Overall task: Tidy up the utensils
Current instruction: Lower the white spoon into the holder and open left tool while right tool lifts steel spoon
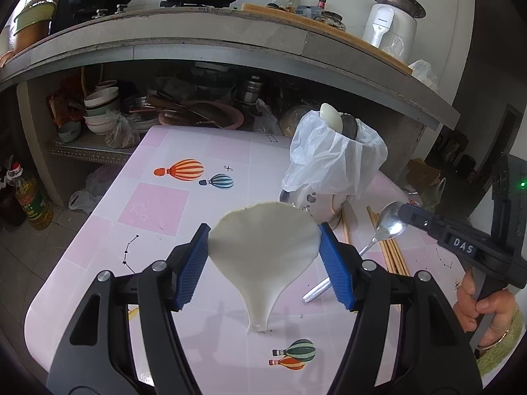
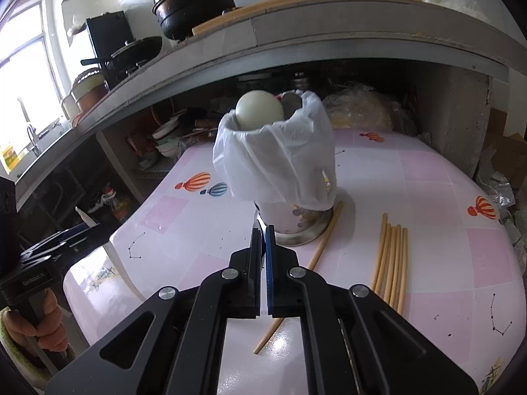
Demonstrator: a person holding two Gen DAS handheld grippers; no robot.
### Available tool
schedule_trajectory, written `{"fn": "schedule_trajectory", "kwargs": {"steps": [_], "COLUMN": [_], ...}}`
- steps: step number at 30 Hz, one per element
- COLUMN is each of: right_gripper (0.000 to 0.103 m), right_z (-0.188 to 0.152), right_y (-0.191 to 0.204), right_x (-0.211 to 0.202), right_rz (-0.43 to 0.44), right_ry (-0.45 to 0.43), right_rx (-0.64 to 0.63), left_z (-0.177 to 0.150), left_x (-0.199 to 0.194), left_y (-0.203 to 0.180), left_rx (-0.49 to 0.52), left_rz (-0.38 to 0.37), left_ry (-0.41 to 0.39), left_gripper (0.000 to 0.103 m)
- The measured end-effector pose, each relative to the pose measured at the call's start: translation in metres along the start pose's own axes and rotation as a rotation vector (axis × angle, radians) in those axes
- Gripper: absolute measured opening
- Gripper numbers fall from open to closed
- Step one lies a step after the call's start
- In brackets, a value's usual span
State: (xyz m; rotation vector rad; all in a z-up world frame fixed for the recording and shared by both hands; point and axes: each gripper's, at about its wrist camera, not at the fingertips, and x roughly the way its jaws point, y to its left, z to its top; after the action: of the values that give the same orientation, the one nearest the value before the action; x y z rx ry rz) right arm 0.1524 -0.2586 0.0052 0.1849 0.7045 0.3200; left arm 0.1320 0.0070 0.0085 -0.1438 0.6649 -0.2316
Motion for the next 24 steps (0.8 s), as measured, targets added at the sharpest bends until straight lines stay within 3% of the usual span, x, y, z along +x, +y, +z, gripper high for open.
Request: {"fn": "schedule_trajectory", "kwargs": {"steps": [13,24], "right_gripper": [0.003,0.003], "right_z": [0.017,0.027], "right_y": [-0.012,-0.032], "right_x": [-0.055,-0.098], "right_rz": [0.000,0.000], "right_ry": [-0.140,-0.230], "right_rx": [0.014,0.033], "left_z": [0.021,0.101], "left_x": [-0.019,-0.049], "left_y": [-0.015,-0.053], "left_rx": [0.041,0.103], "left_rz": [0.008,-0.066], "left_ry": [-0.048,-0.182], "left_gripper": [0.063,0.063]}}
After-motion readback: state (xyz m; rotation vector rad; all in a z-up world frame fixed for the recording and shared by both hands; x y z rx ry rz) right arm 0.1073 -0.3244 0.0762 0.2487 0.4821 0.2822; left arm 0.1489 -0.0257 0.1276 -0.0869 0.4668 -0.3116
